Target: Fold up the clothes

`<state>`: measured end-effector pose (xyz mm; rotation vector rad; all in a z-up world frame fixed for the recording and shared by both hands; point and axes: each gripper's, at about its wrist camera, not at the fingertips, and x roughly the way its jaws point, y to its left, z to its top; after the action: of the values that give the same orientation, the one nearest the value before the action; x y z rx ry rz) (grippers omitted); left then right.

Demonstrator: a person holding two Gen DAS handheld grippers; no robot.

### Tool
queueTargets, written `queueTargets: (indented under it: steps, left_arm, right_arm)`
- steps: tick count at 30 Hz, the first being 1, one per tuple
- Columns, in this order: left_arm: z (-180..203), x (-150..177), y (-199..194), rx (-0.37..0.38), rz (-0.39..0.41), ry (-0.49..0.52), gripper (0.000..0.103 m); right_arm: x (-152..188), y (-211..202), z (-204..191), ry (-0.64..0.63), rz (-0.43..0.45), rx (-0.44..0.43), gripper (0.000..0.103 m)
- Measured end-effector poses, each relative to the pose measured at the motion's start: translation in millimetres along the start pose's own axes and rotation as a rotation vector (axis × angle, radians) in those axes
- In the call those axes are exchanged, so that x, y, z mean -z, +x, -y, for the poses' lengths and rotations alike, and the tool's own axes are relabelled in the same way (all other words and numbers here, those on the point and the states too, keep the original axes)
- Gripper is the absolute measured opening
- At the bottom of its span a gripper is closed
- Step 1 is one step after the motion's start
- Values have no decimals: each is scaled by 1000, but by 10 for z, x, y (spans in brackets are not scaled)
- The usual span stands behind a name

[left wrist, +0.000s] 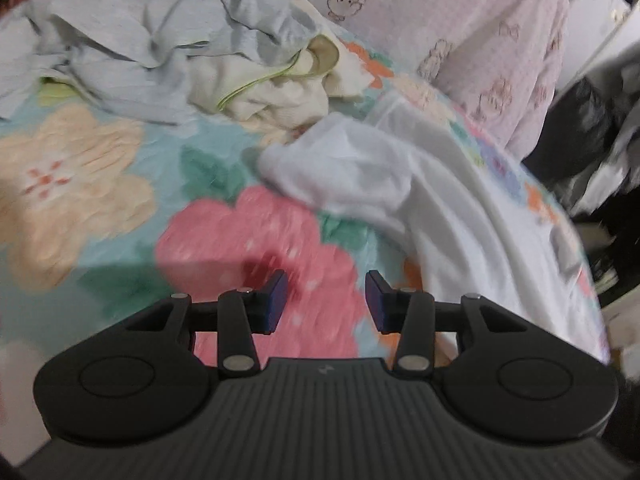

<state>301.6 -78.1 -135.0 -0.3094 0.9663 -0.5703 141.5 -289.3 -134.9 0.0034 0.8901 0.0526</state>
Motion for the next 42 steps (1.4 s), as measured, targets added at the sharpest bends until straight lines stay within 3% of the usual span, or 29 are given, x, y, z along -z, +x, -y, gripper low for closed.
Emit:
queueTargets:
  steps: [2,7,11,14,15,16,18,19,20,23,25,28,31,32,35,39,42]
  left_arm:
    - [-54,-87,165,21,6,-46,43]
    - [-195,-213,577,59,-14,-187,43]
    - [-242,-253,785,38,20,-270,53]
    - [-350,-290,893,68,75,-369,61]
    - [-384,-303,931,79,92,-400,58]
    - [-381,-328,1020,125,69,-395,56]
    - [-302,-369,1220,172,-8,-345,5]
    - [-218,-369,1255,137,-12,-299,5]
    - [-133,-369,1287,103,-14,-253,5]
    - [66,-396,1036,23,98,-106,5]
    - [112,-441,766,-1,181,-73,4]
    - [82,-525,232,3,311,-94,4]
    - [40,-526,-205,-37,429,-43,5]
    - [-27,-514,-243,-56,429,-44,5]
    - [-330,-513,131,-143,240,-81,5]
    - [-824,-277,357,-57,154,-270,9]
    - [-927,-259,390,-14,147,-310,14]
  right_arm:
    - [15,-66,288,125,44,-51,3]
    - [182,21,807,316,52,-114,3]
    - [266,112,838,317,36,-126,3]
    - [252,110,796,278,34,-118,3]
    - [244,102,787,265,33,-117,3]
    - [231,98,775,252,25,-127,4]
    - [245,126,776,231,-49,-251,5]
    - [269,128,740,232,-77,-290,5]
    - [289,89,671,217,-71,-271,5]
    - [316,-54,515,172,-36,-234,10]
    - [362,-120,504,207,-39,-271,12]
    - [467,-233,415,215,-60,-283,28]
    - [592,-324,248,180,-81,-314,38]
    - [640,-328,181,154,-92,-308,40]
    - [769,-268,75,122,-124,-265,43]
    - [840,-265,83,178,-122,-255,44]
    - [811,-318,57,190,-111,-244,44]
